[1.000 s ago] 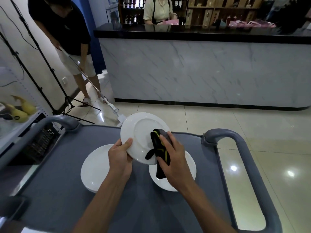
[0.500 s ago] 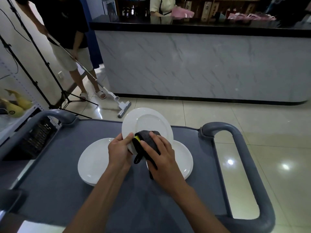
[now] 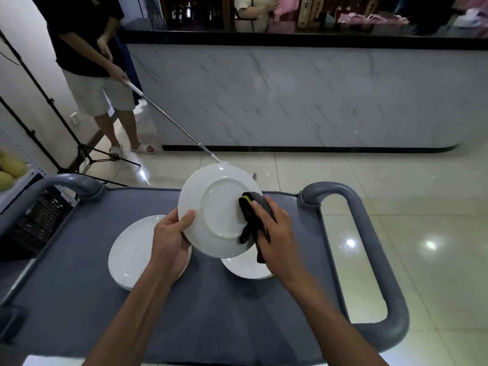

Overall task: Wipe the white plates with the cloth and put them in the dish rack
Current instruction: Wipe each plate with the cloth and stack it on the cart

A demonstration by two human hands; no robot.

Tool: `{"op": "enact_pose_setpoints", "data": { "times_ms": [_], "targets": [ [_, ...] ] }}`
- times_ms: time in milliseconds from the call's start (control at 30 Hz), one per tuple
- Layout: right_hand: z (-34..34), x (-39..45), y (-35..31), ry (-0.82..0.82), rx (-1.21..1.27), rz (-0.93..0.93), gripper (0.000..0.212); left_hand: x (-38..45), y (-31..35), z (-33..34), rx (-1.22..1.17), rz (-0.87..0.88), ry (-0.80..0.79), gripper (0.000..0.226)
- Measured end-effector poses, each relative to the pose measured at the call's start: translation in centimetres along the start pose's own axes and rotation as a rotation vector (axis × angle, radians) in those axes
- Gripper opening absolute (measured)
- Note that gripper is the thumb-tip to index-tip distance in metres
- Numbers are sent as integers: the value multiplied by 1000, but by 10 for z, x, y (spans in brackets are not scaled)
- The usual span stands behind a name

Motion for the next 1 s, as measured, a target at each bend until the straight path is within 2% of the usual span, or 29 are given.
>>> {"op": "enact_pose_setpoints", "data": {
  "times_ms": [233,433,733,867,1000],
  "targets": [
    [-14,30,13,-64,-12,53,76,-7,3,4,41,60,-115,21],
    [-19,49,0,-54,-59,-1,69,-5,4,5,140,90,-168,30],
    [-4,57,-44,-182,-144,-251,68,-5,5,9,215,121,-193,31],
    [9,52,-52,-170,-160,-368,69,-5,8,6,204,133,-215,30],
    [11,55,-51,-137,-161,-369,64,-7,8,4,196,167,-224,32]
  ]
}}
Point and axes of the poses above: each hand's wrist, its own x-axis towards the middle knuckle, its own z-axis out of the palm, y = z × x, the point moved 1 cm from there along x, towards the middle knuckle, and after that the axes turned 12 degrees about y, right-handed, at the moved point
